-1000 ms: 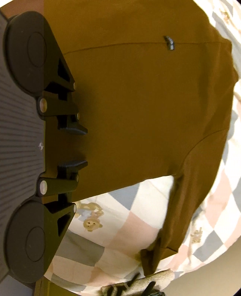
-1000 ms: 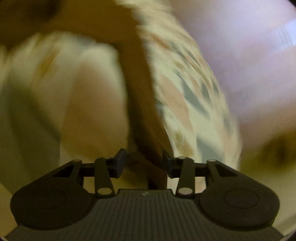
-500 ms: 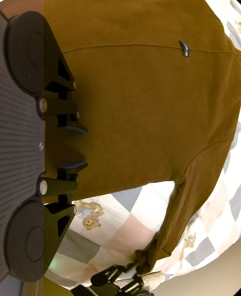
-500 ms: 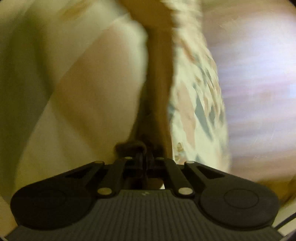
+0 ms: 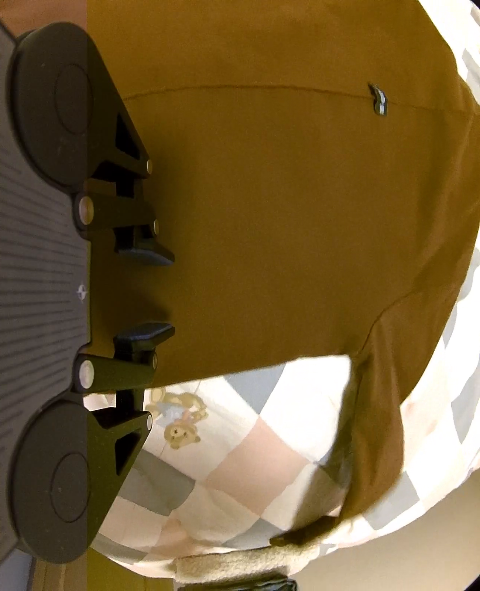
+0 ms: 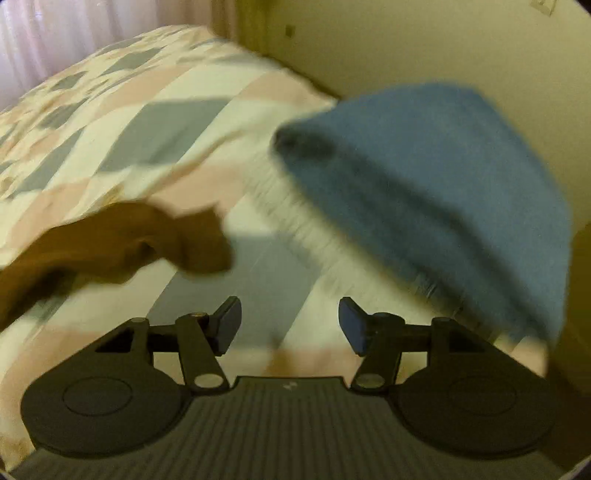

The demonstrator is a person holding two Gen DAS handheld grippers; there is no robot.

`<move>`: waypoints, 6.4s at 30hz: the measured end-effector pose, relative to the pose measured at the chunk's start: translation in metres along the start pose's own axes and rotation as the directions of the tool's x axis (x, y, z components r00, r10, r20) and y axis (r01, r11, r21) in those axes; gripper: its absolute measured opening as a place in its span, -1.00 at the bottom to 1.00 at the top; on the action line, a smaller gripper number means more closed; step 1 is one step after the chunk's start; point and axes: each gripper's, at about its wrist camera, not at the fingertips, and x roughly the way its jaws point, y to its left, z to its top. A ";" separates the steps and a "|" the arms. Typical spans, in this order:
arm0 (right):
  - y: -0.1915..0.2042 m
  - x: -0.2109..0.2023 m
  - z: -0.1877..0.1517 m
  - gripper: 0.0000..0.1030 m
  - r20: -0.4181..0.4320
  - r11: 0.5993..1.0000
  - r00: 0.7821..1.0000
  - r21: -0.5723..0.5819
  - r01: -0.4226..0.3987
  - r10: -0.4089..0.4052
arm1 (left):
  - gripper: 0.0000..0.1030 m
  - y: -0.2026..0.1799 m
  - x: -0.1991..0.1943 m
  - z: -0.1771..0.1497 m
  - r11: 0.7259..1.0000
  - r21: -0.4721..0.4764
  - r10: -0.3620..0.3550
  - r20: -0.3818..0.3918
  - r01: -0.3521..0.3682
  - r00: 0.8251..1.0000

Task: Fold clothes

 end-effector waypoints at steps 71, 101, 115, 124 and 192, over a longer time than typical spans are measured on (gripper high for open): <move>0.481 -0.084 -0.203 0.94 -0.382 0.874 0.851 -0.179 -0.451 0.361 | -1.00 0.536 -0.244 -0.167 0.593 -0.773 0.521 0.580 0.224 0.626; 0.461 -0.114 -0.223 0.94 -0.409 0.896 0.835 -0.086 -0.436 0.368 | 0.20 0.640 -0.309 -0.169 0.645 -0.646 0.683 0.248 -0.408 0.688; 0.392 -0.113 -0.233 0.97 -0.417 0.944 0.862 -0.032 -0.330 0.287 | -0.95 0.645 -0.285 -0.067 0.744 -0.490 0.634 0.306 -0.453 0.710; 0.379 -0.124 -0.188 0.97 -0.260 0.931 0.900 -0.013 -0.366 0.350 | -1.00 0.673 -0.302 -0.082 0.550 -0.669 0.813 0.294 -0.499 0.502; 0.143 -0.316 -0.184 0.98 -0.313 0.634 0.825 -0.529 -0.563 0.471 | 0.44 -0.039 -0.254 -0.281 0.872 -0.261 0.480 0.280 -0.415 0.831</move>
